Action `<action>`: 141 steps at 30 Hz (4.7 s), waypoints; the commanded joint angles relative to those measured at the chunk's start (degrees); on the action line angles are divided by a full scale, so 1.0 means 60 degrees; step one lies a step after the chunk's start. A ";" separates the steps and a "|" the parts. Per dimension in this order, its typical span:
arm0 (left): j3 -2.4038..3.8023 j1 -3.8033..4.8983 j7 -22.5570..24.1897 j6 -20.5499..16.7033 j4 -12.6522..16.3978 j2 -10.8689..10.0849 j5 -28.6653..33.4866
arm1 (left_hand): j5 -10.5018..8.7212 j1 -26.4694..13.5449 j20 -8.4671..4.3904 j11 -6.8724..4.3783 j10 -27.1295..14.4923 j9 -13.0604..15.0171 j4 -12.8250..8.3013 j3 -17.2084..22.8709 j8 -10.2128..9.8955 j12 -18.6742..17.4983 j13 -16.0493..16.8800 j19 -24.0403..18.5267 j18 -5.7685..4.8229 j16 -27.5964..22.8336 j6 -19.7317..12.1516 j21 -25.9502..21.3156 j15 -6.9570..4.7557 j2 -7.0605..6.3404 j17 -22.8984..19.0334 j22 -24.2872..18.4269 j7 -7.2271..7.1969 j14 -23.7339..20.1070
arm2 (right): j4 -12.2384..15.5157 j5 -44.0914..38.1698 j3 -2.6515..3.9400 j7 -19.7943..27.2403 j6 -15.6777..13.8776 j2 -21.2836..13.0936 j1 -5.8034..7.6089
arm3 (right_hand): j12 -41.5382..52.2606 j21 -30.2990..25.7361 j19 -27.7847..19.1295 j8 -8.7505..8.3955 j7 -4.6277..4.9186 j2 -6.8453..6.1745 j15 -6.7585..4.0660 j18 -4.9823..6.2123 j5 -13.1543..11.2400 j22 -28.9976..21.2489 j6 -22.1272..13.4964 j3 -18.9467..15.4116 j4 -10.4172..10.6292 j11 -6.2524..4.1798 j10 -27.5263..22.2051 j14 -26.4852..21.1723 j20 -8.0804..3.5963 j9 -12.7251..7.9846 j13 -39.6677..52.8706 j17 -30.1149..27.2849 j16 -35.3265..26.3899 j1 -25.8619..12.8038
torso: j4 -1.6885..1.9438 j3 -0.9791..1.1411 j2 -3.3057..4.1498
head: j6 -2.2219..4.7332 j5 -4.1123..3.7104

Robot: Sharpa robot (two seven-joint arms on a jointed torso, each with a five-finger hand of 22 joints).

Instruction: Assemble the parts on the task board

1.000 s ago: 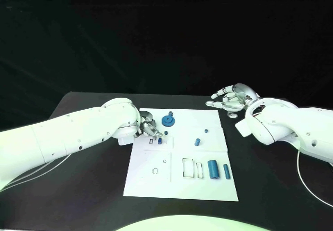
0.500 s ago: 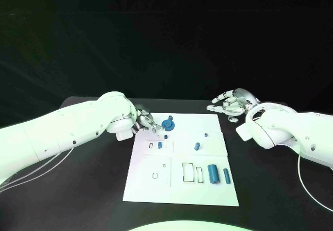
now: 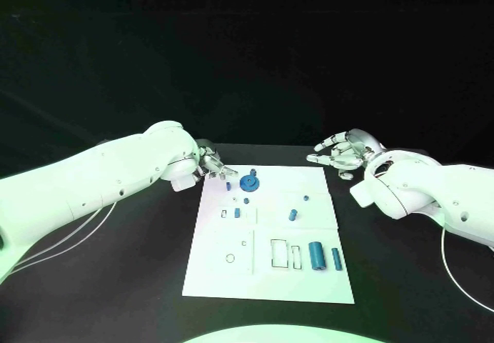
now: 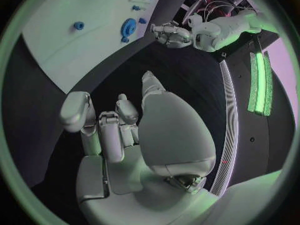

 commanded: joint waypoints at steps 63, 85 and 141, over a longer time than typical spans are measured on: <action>-0.0477 0.0010 0.0520 0.1145 -0.1874 0.1160 -0.0046 | 0.0006 0.0980 -0.0059 -0.0214 0.0116 -0.0113 -0.0048 0.0083 0.0358 0.0240 0.0113 0.0022 0.0034 0.0053 0.0711 0.0030 -0.0081 0.0538 0.1925 0.0121 -0.0272 0.0823 | 0.0055 -0.0067 0.0003 0.0106 0.0114 0.0080 -0.0005 | 0.0039 -0.0065 -0.0056 0.0113 -0.0001 0.0060 -0.0033 0.0146 -0.0046 -0.0021 -0.0069 -0.0055 -0.0024 -0.0012 0.0013 0.0644 0.0004 -0.0030 -0.0018 0.1025 -0.0049 -0.0153 | -0.0020 0.0009 0.0021 | -0.0142 -0.0066; -0.0512 -0.0006 0.0585 0.1058 -0.1984 0.1216 0.0128 | -0.0021 0.2345 -0.0189 -0.0359 0.0210 -0.0051 -0.0235 0.1294 0.0563 0.0244 0.0060 0.0041 0.0024 0.0056 0.0757 0.0045 -0.0212 0.0870 0.1931 0.0175 -0.0420 0.0827 | 0.0063 -0.0068 0.0003 0.0086 0.0134 0.0075 -0.0004 | 0.0053 -0.0086 -0.0062 0.0132 -0.0002 0.0088 -0.0034 0.0150 -0.0047 -0.0034 -0.0071 -0.0048 -0.0027 -0.0014 0.0026 0.0645 0.0003 -0.0035 -0.0010 0.1024 -0.0050 -0.0164 | -0.0016 0.0009 0.0009 | -0.0178 -0.0072; -0.0588 -0.0578 0.0826 -0.0764 0.2936 -0.1795 -0.0949 | 0.0315 0.0942 -0.0308 -0.0502 0.0880 0.0798 -0.2071 0.6114 0.1869 0.0642 0.0452 0.0321 -0.0062 0.0097 0.0699 0.0264 -0.0337 -0.0373 0.2021 0.0622 -0.0541 0.0870 | -0.0028 -0.0138 -0.0017 0.0190 0.0051 -0.0046 -0.0078 | -0.1346 -0.1498 -0.0647 0.0428 -0.0057 0.0213 -0.0108 0.0405 -0.0057 -0.1032 -0.0193 0.0009 -0.0040 -0.0079 -0.1231 0.0330 -0.0060 -0.0157 -0.2079 -0.0134 -0.0592 -0.0091 | -0.0020 0.0005 0.0009 | -0.0281 0.0122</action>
